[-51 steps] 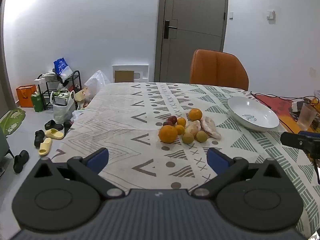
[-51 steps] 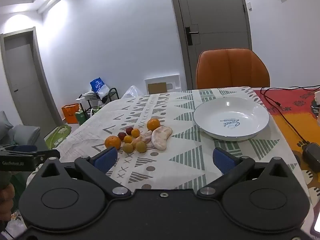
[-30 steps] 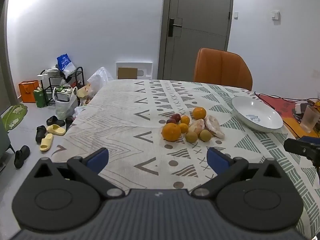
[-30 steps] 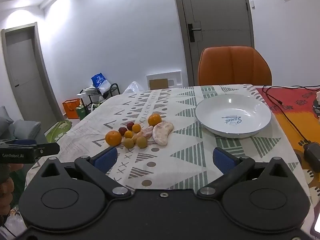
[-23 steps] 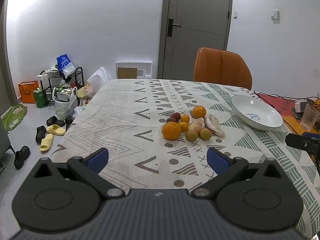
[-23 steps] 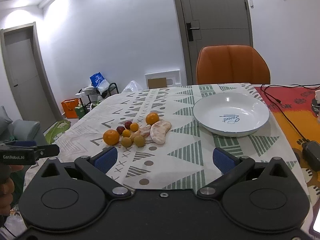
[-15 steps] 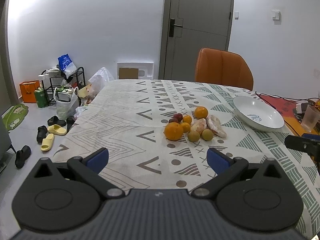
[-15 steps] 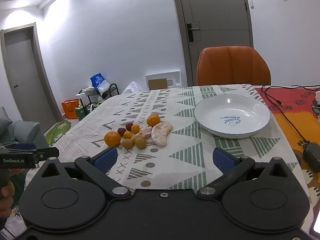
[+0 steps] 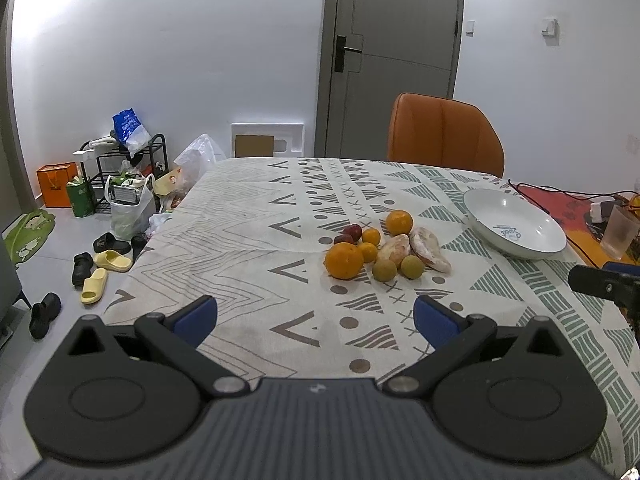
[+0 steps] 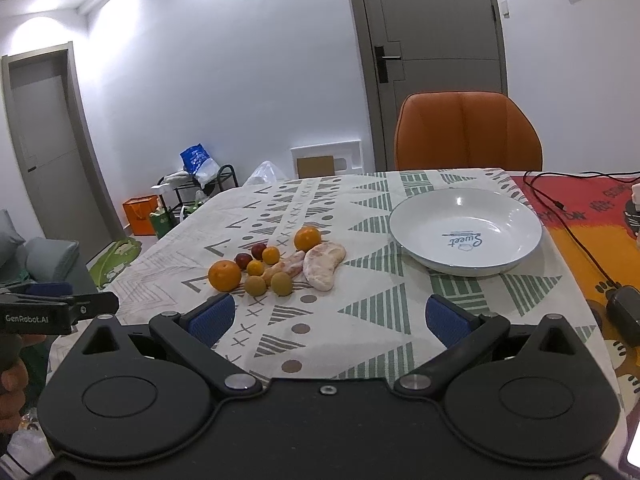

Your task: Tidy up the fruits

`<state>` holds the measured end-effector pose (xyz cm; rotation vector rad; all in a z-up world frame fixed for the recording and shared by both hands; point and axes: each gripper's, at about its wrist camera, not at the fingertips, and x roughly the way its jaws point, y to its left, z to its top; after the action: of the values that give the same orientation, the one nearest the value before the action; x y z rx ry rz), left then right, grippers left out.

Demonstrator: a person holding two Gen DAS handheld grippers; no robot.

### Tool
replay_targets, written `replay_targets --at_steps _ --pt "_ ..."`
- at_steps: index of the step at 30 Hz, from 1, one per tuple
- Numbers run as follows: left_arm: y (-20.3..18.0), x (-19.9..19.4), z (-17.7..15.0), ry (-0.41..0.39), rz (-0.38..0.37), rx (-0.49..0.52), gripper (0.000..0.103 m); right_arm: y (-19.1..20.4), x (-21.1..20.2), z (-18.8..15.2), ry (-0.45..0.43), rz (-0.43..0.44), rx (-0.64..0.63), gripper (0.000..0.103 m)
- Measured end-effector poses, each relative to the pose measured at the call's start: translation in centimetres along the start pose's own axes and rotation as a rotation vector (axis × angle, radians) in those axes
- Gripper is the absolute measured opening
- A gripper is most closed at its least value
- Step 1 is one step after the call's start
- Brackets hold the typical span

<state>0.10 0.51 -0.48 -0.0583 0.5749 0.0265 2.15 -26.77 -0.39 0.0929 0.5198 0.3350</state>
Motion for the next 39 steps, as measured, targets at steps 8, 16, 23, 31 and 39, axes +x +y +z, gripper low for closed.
replay_targets --at_steps 8,16,23,31,39 --pt "-0.17 0.04 0.0 -0.001 0.0 0.001 0.103 -0.19 -0.1 0.05 -0.003 -0.002 0.001 0.103" --pt "-0.01 0.1 -0.16 0.001 0.004 -0.002 0.103 -0.09 -0.07 0.04 -0.006 0.001 -0.003 0.103" --pt "0.33 0.17 -0.17 -0.001 0.01 -0.004 0.103 -0.09 0.06 0.0 -0.001 -0.002 -0.002 0.103" --pt "0.31 0.12 -0.25 -0.001 -0.003 0.006 0.103 -0.07 0.12 -0.09 0.0 -0.004 -0.003 0.103" --pt "0.04 0.59 -0.5 -0.009 -0.016 0.02 0.103 -0.36 0.7 -0.42 0.011 -0.006 0.012 0.103"
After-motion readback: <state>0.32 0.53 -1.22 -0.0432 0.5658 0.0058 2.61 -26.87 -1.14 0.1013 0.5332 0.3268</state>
